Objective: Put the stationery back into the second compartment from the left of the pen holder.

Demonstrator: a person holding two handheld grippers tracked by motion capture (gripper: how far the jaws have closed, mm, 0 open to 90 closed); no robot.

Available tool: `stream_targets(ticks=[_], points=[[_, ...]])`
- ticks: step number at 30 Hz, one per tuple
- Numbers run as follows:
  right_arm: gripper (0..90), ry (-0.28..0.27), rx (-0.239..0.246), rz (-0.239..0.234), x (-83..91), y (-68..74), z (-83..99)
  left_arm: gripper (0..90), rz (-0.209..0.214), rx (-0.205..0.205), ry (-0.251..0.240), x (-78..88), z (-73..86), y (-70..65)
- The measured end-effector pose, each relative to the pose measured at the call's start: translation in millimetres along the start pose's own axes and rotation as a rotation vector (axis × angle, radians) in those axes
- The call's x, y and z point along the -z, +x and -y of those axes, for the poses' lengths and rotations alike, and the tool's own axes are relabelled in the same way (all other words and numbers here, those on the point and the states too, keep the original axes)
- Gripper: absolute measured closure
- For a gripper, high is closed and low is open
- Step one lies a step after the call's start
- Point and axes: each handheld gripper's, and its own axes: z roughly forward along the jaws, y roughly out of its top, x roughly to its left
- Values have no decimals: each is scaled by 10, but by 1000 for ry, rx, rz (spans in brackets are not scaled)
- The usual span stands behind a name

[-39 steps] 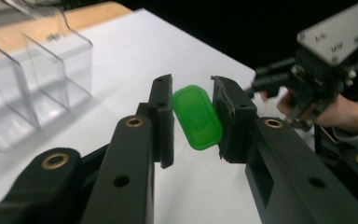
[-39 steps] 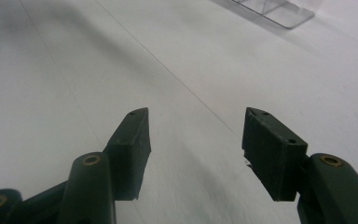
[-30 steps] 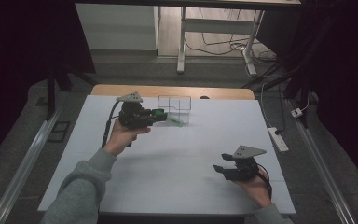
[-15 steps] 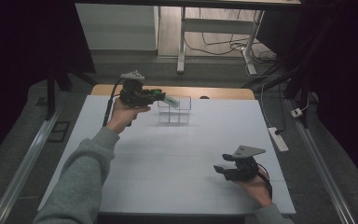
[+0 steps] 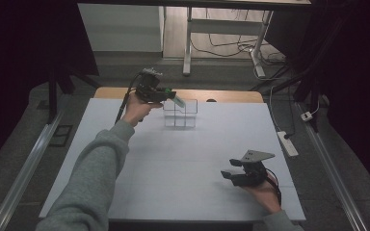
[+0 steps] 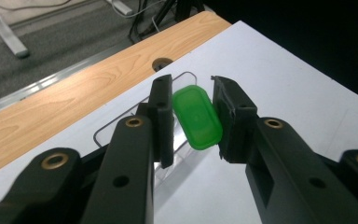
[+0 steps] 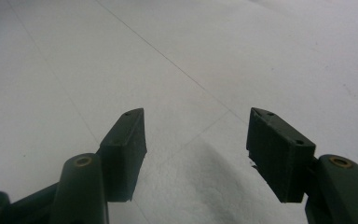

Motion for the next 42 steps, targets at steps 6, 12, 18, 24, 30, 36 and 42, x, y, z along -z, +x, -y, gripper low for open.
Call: stream_targets(ticks=[6, 12, 18, 24, 30, 36, 42], points=[[370, -2, 0, -2, 1, 2, 0, 695, -17, 20, 27, -83, 21, 57], [371, 4, 1, -1, -3, 0, 2, 519, -13, 38, 31, -87, 43, 68], [372, -2, 2, 14, 14, -28, 7, 429, 11, -5, -16, 96, 111, -15], [371, -6, -10, 20, 44, -73, 33, 415, 10, -31, -3, 315, 463, -83], [371, -4, -12, 28, 58, -90, 46, 415, -9, -30, 14, 566, 962, -80], [369, 3, -8, 31, 42, -95, 48, 417, -44, -55, 24, 777, 1363, -142], [369, 3, -12, 38, 53, -110, 57, 420, -39, -45, 4, 958, 1728, -240]])
